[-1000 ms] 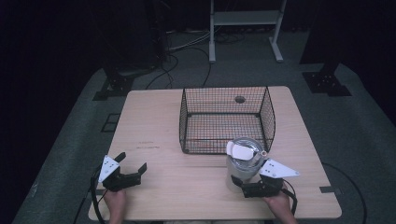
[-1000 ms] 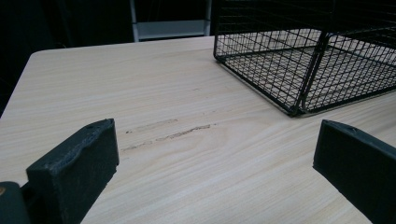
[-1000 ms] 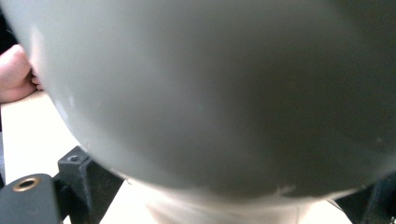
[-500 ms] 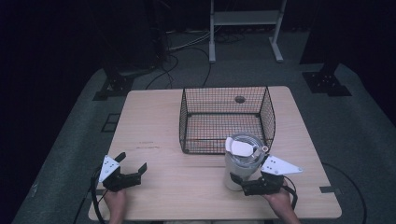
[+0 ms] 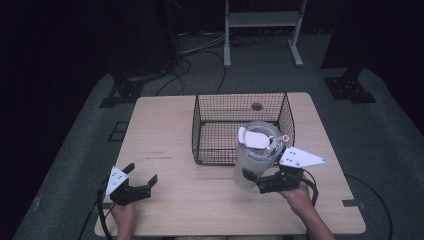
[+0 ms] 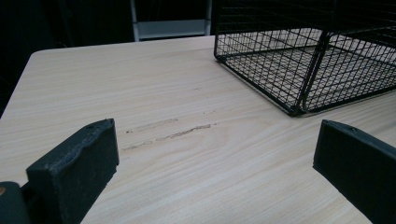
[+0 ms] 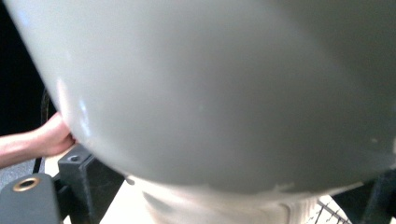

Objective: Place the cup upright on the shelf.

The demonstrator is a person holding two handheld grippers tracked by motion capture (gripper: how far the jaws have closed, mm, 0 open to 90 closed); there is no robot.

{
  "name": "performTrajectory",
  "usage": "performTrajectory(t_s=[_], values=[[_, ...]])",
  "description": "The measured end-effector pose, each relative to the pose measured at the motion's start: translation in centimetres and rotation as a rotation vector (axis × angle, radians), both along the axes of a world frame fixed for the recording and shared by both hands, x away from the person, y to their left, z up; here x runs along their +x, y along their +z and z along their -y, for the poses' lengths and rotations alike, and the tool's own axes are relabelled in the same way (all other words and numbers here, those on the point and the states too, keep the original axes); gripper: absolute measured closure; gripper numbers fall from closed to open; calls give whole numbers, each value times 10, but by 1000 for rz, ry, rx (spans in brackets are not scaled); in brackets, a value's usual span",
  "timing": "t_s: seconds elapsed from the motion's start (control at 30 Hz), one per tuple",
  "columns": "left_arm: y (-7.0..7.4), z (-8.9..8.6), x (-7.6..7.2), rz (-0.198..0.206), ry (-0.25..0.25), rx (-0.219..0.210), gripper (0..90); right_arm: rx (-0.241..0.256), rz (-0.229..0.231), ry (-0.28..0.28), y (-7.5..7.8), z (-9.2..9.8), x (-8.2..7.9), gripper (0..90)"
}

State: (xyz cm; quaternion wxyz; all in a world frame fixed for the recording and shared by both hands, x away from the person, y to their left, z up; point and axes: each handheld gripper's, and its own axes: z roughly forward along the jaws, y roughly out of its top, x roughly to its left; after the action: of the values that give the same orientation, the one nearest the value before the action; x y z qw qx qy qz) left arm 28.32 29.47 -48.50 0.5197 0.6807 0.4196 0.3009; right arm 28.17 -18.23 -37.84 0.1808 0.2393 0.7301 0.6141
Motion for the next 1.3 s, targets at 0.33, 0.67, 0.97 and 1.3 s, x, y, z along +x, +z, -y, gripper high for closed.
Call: performTrajectory(t_s=[0.33,0.67,0.97,1.3], values=[[0,0,0,2,0,2,0,-9,3,8,35,-11,38,84],[0,0,0,4,-2,-3,0,-43,-2,9,47,-25,64,84],[0,0,0,6,-2,-2,0,-56,-14,2,55,-36,92,84],[0,-1,0,8,-5,-7,0,-71,-47,4,57,-53,131,84]])
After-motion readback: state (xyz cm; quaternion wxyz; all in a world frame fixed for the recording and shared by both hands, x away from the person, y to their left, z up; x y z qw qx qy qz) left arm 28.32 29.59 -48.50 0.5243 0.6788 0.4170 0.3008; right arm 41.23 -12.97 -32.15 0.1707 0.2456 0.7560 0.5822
